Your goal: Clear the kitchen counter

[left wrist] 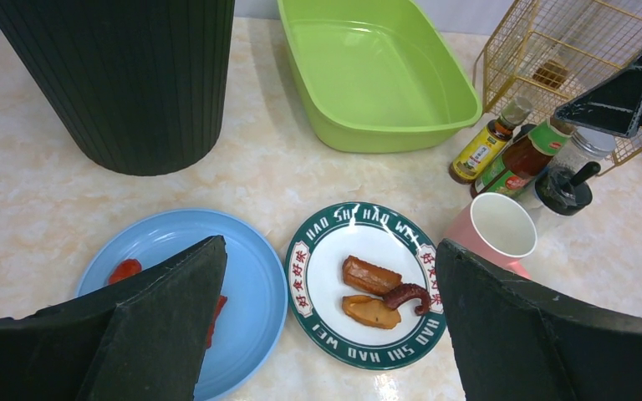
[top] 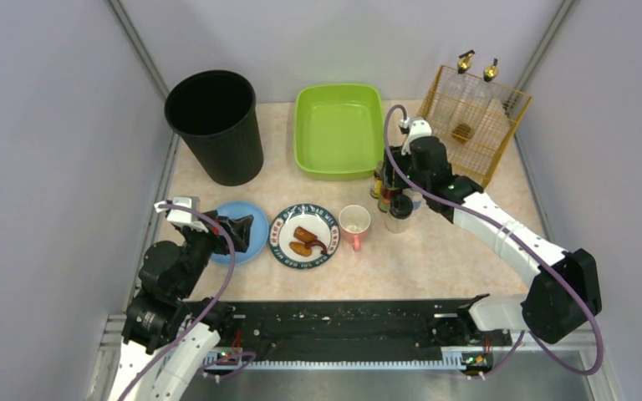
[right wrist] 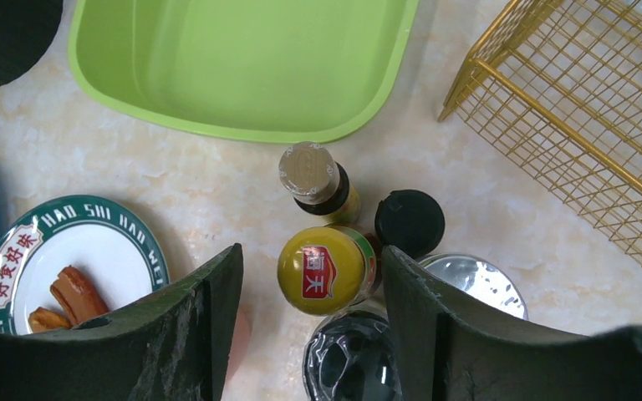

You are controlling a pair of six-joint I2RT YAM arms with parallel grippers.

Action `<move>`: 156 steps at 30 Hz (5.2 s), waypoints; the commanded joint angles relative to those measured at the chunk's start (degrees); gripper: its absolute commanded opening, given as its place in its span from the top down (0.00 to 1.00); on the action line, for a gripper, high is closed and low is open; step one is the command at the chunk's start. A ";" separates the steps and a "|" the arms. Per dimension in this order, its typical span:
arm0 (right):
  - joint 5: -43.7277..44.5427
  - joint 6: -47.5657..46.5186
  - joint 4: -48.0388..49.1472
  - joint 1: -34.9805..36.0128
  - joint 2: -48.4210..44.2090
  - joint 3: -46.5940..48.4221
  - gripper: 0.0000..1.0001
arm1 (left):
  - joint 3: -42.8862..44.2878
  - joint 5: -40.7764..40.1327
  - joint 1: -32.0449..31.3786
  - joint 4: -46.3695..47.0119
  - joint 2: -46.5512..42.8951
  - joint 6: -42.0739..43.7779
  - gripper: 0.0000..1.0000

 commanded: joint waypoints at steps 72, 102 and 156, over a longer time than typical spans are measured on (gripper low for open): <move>7.97 -5.83 -1.12 7.40 -10.76 18.75 1.00 | -0.15 0.56 -0.21 2.06 0.48 0.59 0.01; 22.46 -14.01 8.37 -4.51 6.71 36.09 1.00 | -0.23 0.52 -0.20 2.06 0.29 0.50 0.01; 22.33 -3.42 29.60 -16.99 28.44 29.51 1.00 | -0.32 0.34 -0.18 2.00 2.39 0.64 0.02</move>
